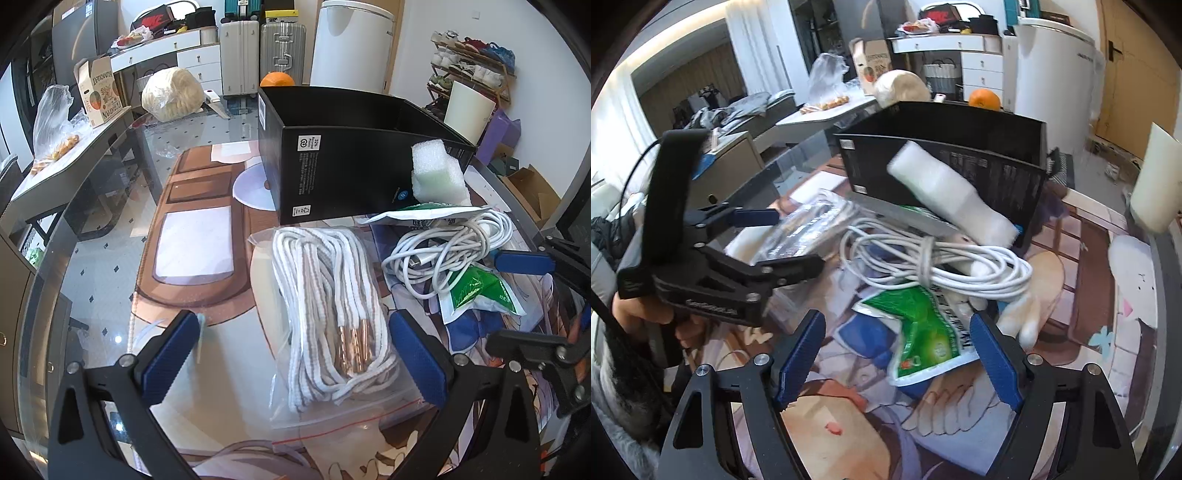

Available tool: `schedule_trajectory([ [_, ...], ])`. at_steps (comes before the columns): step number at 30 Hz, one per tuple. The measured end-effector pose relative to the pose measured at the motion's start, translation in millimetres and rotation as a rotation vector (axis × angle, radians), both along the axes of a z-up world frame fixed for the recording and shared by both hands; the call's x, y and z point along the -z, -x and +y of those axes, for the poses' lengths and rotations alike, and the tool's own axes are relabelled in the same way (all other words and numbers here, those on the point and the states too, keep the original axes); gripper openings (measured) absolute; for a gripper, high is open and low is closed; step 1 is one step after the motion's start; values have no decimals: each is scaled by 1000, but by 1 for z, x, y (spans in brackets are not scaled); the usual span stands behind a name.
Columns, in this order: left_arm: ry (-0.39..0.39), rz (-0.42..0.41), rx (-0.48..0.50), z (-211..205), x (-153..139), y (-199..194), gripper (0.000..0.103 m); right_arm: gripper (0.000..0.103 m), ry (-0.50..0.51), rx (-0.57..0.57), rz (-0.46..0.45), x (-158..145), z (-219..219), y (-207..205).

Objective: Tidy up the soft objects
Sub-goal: 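Grasp the green packet with the right gripper while the left grasps the copper-tipped cord bag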

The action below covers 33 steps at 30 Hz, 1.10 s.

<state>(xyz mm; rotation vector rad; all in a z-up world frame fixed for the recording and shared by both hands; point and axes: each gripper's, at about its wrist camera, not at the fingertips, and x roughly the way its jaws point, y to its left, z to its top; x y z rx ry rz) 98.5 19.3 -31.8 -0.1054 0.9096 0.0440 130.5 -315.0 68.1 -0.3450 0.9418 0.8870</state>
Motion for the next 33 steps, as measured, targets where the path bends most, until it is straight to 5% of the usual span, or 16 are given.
schedule_trajectory([
  [17, -37, 17, 23, -8, 1, -2, 103, 83, 90, 25, -71, 18, 18, -2],
  [26, -48, 22, 35, -11, 1, -3, 103, 47, 80, -5, -81, 13, 9, -1],
  [33, -48, 22, 38, -12, 1, -3, 103, 35, 97, -44, -106, 10, 2, 9],
])
